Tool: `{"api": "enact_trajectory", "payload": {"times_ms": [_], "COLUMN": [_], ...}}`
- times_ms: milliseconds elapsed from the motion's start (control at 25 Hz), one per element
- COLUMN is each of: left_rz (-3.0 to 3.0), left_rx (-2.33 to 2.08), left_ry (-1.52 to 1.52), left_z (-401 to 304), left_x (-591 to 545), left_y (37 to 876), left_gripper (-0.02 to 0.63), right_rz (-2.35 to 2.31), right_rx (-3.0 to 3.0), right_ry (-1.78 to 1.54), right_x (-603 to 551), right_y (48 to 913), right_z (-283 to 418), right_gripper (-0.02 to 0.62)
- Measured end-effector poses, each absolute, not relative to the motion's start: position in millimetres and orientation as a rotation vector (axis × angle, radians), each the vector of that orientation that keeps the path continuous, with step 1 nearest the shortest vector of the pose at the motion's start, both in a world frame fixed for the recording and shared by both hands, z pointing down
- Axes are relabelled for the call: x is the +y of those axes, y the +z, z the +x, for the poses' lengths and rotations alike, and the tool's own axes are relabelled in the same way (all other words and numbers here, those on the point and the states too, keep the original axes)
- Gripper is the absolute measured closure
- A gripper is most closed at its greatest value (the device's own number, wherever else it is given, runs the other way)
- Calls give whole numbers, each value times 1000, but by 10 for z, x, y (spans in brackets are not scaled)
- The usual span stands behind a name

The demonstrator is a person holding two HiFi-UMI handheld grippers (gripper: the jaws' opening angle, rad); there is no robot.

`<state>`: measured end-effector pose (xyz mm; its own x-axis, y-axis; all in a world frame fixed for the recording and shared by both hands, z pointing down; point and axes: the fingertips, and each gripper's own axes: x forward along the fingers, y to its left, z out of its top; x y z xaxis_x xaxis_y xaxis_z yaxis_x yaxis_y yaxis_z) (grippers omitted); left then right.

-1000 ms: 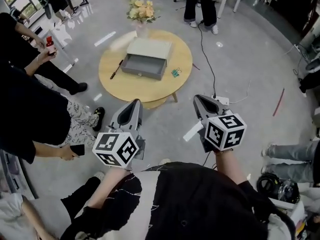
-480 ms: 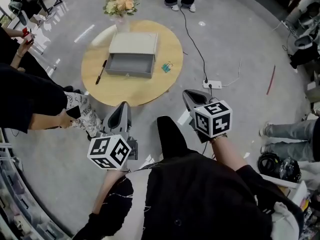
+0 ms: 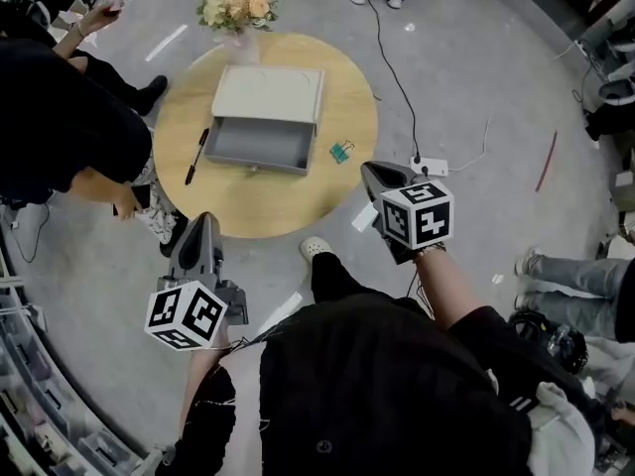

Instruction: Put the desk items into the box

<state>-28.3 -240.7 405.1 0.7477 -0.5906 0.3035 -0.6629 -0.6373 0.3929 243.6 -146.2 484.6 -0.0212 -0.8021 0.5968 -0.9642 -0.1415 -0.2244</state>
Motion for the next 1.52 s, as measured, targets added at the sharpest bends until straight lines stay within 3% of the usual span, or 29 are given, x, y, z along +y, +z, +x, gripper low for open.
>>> {"api": "enact_trajectory", "payload": {"times_ms": [440, 560, 840, 1520], "left_rz": [2385, 2374, 2343, 2312], "left_rx": [-1028, -1037, -1092, -1170], "left_ry": [274, 296, 314, 302], "left_z": [-247, -252, -383, -683], "left_x": [-2804, -2828, -2803, -2712], "left_y": [4172, 4187, 4230, 4198], "left_gripper": [597, 597, 597, 597], "right_rz": [1925, 1891, 1875, 1908], "right_rx": [-1818, -1821, -1830, -1807], "right_ry": [1117, 1159, 1179, 1250], "right_x": [-1832, -1860, -1956, -2137], "right_y": [5404, 5533, 5670, 5768], "right_z": [2773, 2743, 2747, 2732], "right_gripper": [589, 509, 489, 488]}}
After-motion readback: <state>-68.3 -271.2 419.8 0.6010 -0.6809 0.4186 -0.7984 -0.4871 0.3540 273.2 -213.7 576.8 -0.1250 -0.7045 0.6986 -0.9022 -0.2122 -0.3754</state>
